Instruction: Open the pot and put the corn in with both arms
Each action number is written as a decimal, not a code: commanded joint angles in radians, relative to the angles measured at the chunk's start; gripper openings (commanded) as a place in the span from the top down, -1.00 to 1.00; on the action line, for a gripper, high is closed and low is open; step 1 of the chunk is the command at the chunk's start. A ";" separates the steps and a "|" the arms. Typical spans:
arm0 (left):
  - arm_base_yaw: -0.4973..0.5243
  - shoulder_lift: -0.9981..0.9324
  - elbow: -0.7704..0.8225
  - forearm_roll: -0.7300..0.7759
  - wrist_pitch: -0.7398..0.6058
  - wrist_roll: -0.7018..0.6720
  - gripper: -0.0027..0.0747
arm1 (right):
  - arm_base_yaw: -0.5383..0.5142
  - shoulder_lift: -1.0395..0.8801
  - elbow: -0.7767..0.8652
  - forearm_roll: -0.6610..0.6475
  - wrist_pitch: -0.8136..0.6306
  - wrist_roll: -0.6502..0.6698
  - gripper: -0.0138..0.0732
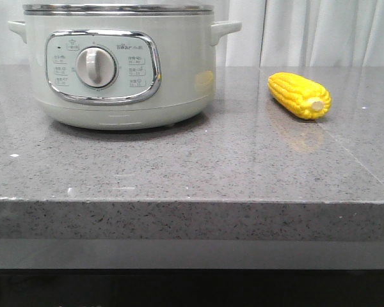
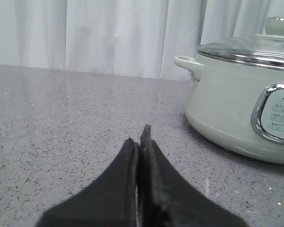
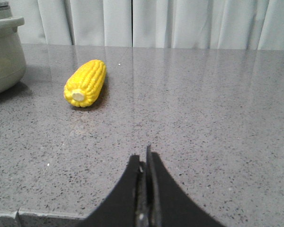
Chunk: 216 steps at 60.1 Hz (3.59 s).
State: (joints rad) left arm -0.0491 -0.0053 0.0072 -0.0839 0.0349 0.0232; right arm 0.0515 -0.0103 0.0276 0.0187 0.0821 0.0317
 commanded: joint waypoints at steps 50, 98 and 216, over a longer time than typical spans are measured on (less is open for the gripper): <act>0.002 -0.015 -0.007 -0.008 -0.164 -0.001 0.98 | -0.007 -0.021 -0.021 0.003 -0.150 0.001 0.84; 0.002 0.517 -0.770 -0.020 0.384 -0.001 0.98 | -0.007 0.449 -0.738 -0.019 0.333 0.000 0.84; -0.399 1.454 -1.342 -0.058 -0.025 0.001 -0.58 | -0.007 0.587 -0.734 -0.019 0.363 0.000 -0.84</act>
State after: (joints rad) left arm -0.4388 1.4390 -1.2588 -0.1138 0.0910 0.0232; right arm 0.0515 0.5697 -0.6738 0.0109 0.5166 0.0317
